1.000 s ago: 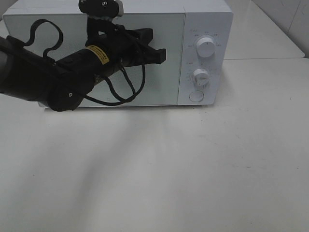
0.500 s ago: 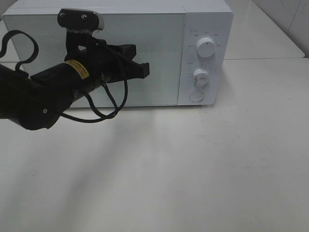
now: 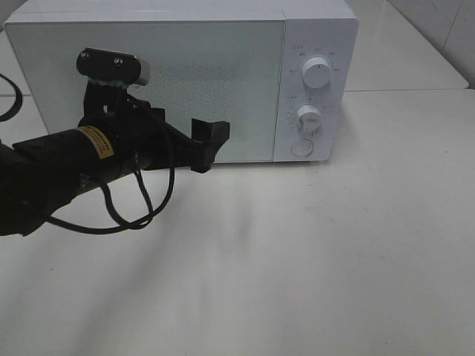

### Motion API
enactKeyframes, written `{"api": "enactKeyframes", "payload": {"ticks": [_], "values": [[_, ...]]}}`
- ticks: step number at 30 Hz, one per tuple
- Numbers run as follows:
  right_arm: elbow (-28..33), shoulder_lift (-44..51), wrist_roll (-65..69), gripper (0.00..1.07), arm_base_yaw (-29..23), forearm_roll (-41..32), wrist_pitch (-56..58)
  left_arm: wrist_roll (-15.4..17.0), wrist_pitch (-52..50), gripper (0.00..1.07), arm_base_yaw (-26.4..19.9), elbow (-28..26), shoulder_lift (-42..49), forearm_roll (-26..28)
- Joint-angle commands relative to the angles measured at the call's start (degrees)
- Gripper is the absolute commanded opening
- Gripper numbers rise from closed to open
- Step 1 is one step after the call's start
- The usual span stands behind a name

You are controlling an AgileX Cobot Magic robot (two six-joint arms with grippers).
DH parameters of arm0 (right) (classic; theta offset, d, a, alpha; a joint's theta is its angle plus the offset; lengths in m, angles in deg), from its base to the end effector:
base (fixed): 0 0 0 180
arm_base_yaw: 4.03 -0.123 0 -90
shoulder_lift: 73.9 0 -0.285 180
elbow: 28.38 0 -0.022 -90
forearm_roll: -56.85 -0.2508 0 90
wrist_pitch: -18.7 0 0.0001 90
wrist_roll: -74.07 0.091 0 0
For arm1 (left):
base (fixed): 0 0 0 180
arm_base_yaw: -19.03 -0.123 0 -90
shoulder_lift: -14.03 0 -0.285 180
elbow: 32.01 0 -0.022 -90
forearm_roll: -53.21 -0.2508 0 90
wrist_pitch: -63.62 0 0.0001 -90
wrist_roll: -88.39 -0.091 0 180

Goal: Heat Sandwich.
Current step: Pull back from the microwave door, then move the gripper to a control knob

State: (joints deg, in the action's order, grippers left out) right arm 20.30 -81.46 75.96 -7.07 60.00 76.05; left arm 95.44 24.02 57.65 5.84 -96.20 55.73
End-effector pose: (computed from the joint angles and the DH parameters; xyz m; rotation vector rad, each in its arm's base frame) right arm -0.0027 -0.0044 0.2817 -0.0193 1.9813 -0.0093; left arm 0.2642 -0.2078 0.1602 0.4746 1.8707 -0.5360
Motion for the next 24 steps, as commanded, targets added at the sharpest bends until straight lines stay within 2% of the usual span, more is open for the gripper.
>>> {"api": "enactKeyframes", "payload": {"ticks": [1, 3, 5, 8, 9, 10, 12, 14, 15, 18, 21, 22, 24], "values": [[0.1, 1.6, 0.3, 0.75, 0.3, 0.1, -0.3, -0.3, 10.3, 0.98, 0.4, 0.5, 5.0, -7.0], [0.1, 1.6, 0.3, 0.75, 0.3, 0.1, -0.3, -0.7, 16.3, 0.98, 0.4, 0.5, 7.0, -12.4], [0.1, 1.6, 0.3, 0.75, 0.3, 0.1, -0.3, -0.3, 19.4, 0.98, 0.4, 0.5, 8.1, -13.5], [0.1, 1.6, 0.3, 0.75, 0.3, 0.1, -0.3, 4.9, 30.8, 0.98, 0.4, 0.4, 12.0, -12.9], [0.1, 1.6, 0.3, 0.75, 0.3, 0.1, -0.3, 7.7, 37.3, 0.98, 0.4, -0.1, 13.6, -12.6], [0.1, 1.6, 0.3, 0.75, 0.3, 0.1, -0.3, 7.7, 37.3, 0.98, 0.4, -0.1, 13.6, -12.6], [0.1, 1.6, 0.3, 0.75, 0.3, 0.1, -0.3, 9.0, 45.4, 0.98, 0.4, -0.9, 15.1, -12.6], [0.1, 1.6, 0.3, 0.75, 0.3, 0.1, -0.3, 9.4, 49.4, 0.98, 0.4, -1.5, 15.8, -12.5], [0.1, 1.6, 0.3, 0.75, 0.3, 0.1, -0.3, 9.4, 56.7, 0.98, 0.4, -2.6, 17.4, -12.1], [0.1, 1.6, 0.3, 0.75, 0.3, 0.1, -0.3, 9.4, 66.2, 0.98, 0.4, -4.4, 20.5, -12.1], [0.1, 1.6, 0.3, 0.75, 0.3, 0.1, -0.3, 9.5, 70.3, 0.98, 0.4, -4.4, 22.1, -10.8], [0.1, 1.6, 0.3, 0.75, 0.3, 0.1, -0.3, 9.5, 77.1, 0.98, 0.4, -4.4, 24.1, -8.8], [0.1, 1.6, 0.3, 0.75, 0.3, 0.1, -0.3, 9.5, 78.6, 0.98, 0.4, -4.4, 24.8, -8.7]]}}
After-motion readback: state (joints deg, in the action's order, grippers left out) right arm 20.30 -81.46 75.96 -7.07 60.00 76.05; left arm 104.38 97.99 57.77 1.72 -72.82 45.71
